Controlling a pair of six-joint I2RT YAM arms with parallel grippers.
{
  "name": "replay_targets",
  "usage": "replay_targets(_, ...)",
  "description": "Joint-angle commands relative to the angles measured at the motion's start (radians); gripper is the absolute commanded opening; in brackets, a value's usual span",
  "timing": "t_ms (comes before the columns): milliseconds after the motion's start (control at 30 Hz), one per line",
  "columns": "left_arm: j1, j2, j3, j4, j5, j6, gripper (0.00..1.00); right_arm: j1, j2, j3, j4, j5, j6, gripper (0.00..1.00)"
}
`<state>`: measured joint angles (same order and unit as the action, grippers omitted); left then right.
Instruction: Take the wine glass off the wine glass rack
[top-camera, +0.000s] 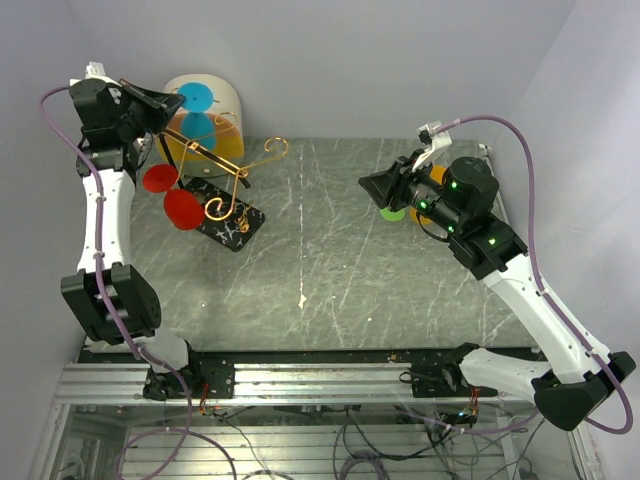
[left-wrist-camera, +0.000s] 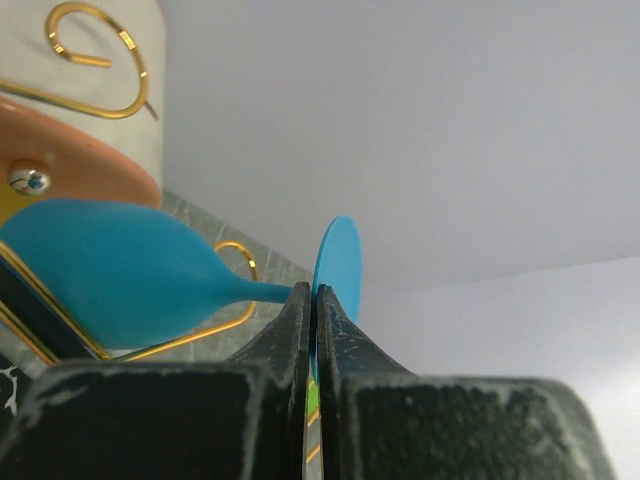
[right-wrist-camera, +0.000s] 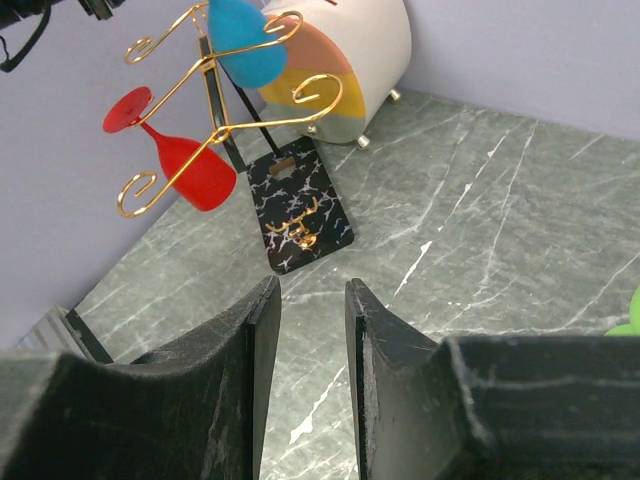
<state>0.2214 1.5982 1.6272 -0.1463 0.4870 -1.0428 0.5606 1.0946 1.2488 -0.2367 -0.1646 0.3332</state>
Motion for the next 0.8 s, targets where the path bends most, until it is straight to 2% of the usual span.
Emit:
replay_targets(0,0.007,-0.089,0.058,0.081,-0.002,-0.002,0.07,0.004,-0.012,-0.016,0.031,-0.003,0.009,0.32)
replay_targets(200,0.008,-0.173,0.013,0.165,-0.056,0.015,0.07,0.004,-0.01,-0.017,0.036,-0.012,0.016,0.32)
replay_targets(333,0.007,-0.229,-0.043,0.314,-0.013,-0.056,0.07,0.004,-0.004,-0.004,0.033,-0.024,0.012,0.32)
replay_targets(500,0.007,-0.3,-0.169,0.622,0.092,-0.289,0.07,0.004,0.002,0.006,0.052,-0.128,0.0,0.34)
replay_targets(667,0.007,-0.397,-0.349,0.97,0.162,-0.541,0.07,0.004,0.012,0.009,0.152,-0.364,0.029,0.4)
replay_targets(767,0.008,-0.475,-0.445,1.086,0.184,-0.65,0.07,0.004,0.032,-0.002,0.271,-0.511,0.094,0.47)
